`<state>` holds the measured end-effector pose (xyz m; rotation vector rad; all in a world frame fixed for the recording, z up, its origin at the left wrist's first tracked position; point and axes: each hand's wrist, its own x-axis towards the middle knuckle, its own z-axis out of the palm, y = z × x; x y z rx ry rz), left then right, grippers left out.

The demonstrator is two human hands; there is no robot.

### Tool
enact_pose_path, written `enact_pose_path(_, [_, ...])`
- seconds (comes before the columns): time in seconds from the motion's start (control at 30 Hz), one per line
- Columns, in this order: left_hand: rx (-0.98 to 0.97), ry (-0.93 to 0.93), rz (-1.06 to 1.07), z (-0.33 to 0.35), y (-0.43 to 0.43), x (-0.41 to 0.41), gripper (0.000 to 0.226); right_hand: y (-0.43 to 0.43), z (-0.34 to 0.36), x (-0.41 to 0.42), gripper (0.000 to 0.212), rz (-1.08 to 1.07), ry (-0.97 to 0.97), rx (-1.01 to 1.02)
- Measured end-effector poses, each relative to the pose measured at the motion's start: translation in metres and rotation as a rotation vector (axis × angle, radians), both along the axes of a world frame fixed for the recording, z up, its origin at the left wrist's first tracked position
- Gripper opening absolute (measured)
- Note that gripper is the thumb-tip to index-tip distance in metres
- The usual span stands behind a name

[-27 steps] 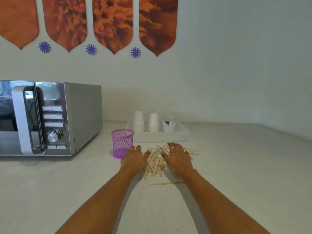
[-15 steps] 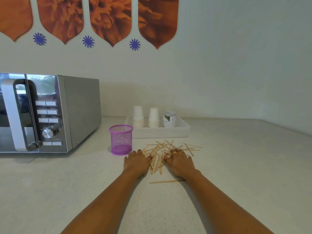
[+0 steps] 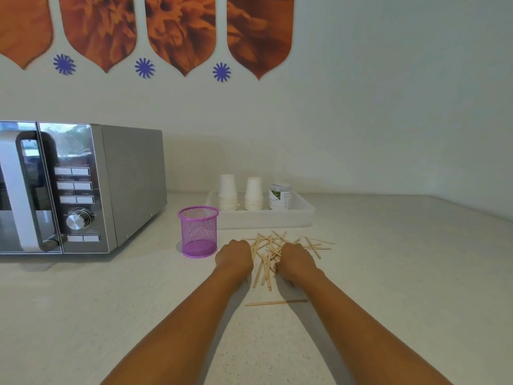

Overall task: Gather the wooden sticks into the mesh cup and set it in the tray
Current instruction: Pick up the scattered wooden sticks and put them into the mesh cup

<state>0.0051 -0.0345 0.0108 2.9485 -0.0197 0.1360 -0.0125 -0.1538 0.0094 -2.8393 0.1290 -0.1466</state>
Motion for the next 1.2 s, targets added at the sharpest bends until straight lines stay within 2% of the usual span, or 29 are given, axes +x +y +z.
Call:
enact_pose_path(0.1, [0.065,-0.057,-0.009,0.003,-0.001,0.0,0.027,0.001,0.001,0.0,0.014,-0.011,-0.043,-0.033])
enact_pose_path(0.17, [0.097,-0.087,-0.019,0.004,-0.002,-0.001,0.028,0.001,0.002,0.0,0.031,-0.021,-0.072,-0.046])
enact_pose_path(0.3, [0.146,-0.144,-0.049,0.005,-0.005,-0.001,0.031,0.004,0.007,0.0,0.042,-0.047,-0.095,-0.066])
enact_pose_path(0.43, [0.174,-0.159,-0.077,0.006,-0.008,0.001,0.029,0.01,0.012,0.002,0.013,-0.01,-0.049,-0.124])
enact_pose_path(0.47, [0.178,-0.157,-0.082,0.005,-0.009,0.001,0.029,0.011,0.012,0.002,0.011,0.001,-0.046,-0.137])
enact_pose_path(0.53, [0.169,-0.148,-0.085,0.004,-0.01,0.003,0.028,0.013,0.01,0.005,0.024,0.004,-0.046,-0.147])
enact_pose_path(0.63, [0.136,-0.109,-0.079,0.0,-0.01,0.006,0.028,0.014,0.01,0.005,0.026,0.001,-0.054,-0.149])
enact_pose_path(0.7, [0.113,-0.08,-0.076,-0.003,-0.009,0.008,0.028,0.013,0.01,0.005,0.012,-0.006,-0.061,-0.153])
enact_pose_path(0.8, [0.066,-0.036,-0.076,-0.005,-0.008,0.012,0.027,0.011,0.009,0.007,0.016,-0.02,-0.08,-0.136])
enact_pose_path(0.9, [-0.005,0.028,-0.063,-0.006,-0.009,0.017,0.029,0.011,0.006,0.009,0.029,-0.046,-0.094,-0.085])
enact_pose_path(0.97, [-0.057,0.066,-0.055,-0.006,-0.01,0.019,0.031,0.011,0.003,0.01,0.021,-0.072,-0.08,-0.049])
enact_pose_path(1.0, [-0.078,0.076,-0.054,-0.006,-0.01,0.02,0.032,0.01,0.003,0.01,0.015,-0.082,-0.077,-0.023])
enact_pose_path(1.07, [-0.119,0.089,-0.048,-0.005,-0.01,0.021,0.032,0.01,0.002,0.013,0.02,-0.105,-0.042,0.057])
enact_pose_path(1.13, [-0.197,0.096,-0.046,-0.002,-0.007,0.022,0.032,0.011,0.004,0.017,0.007,-0.102,0.017,0.15])
enact_pose_path(1.2, [-0.314,0.134,-0.05,0.0,-0.004,0.026,0.031,0.009,0.009,0.021,0.01,-0.093,0.084,0.238])
